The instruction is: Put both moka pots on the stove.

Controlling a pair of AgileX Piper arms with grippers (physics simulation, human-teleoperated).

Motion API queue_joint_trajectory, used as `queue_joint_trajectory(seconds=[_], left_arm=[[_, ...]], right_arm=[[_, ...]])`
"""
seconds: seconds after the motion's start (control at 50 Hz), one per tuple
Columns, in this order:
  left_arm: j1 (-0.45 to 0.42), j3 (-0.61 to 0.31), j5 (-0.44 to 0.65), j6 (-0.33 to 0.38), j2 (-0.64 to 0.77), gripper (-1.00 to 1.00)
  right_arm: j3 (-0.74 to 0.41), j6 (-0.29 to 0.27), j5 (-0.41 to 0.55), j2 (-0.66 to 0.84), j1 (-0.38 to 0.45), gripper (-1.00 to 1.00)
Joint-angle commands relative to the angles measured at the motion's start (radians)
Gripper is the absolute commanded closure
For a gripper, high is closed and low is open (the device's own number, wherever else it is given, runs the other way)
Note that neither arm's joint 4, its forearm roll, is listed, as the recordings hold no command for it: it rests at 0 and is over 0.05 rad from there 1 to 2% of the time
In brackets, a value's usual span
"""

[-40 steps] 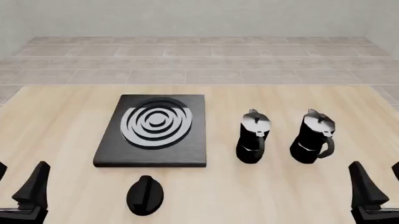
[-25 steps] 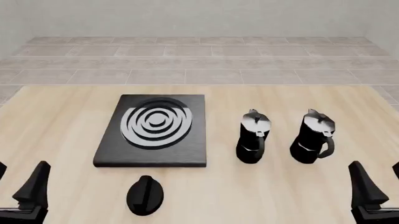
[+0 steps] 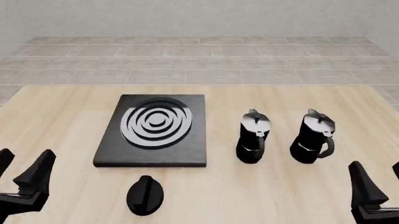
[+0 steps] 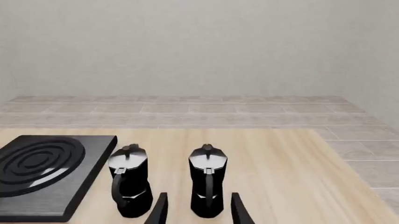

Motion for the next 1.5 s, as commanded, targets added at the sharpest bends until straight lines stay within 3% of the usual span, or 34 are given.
queue_joint_trajectory(seconds=[0.02,0.24,0.32,0.36,0.4,0.52,0.7,0.78,0.9,1.2,1.5], left_arm=[[-0.094,-0.189,0.101,-0.007,0.140,-1.00],[-0.265,-0.399,0.239,-0.078,0.325,-1.00],[-0.270,-0.451,0.245,-0.082,0.365,-1.00],[-0.313,-0.477,0.260,-0.146,0.413,-1.00],[-0.330,-0.508,0.277,-0.164,0.447,-1.00],[-0.352,-0.575,0.309,-0.155,0.504,-1.00],[-0.442,-0.699,0.416,-0.237,0.604,-1.00],[-0.479,-0.735,0.454,-0.283,0.664,-1.00],[-0.564,-0.764,0.489,-0.445,0.739,-1.00],[-0.648,-0.894,0.549,-0.521,0.845,-1.00],[-0.692,-0.961,0.492,-0.585,0.959,-1.00]], right_arm=[[0.000,-0.001,0.002,-0.002,0.000,-1.00],[-0.001,-0.002,0.004,-0.003,0.001,-1.00],[-0.002,-0.002,0.007,-0.004,0.001,-1.00],[-0.002,-0.002,0.007,-0.004,0.001,-1.00],[-0.004,-0.003,0.008,-0.004,0.001,-1.00],[-0.004,-0.002,0.008,-0.004,0.001,-1.00],[-0.009,-0.003,0.015,-0.005,0.001,-1.00],[-0.004,-0.002,0.007,-0.002,0.001,-1.00],[0.002,-0.002,-0.008,0.006,0.001,-1.00],[0.003,-0.002,-0.012,0.010,0.001,-1.00],[0.003,-0.003,-0.004,0.002,0.001,-1.00]])
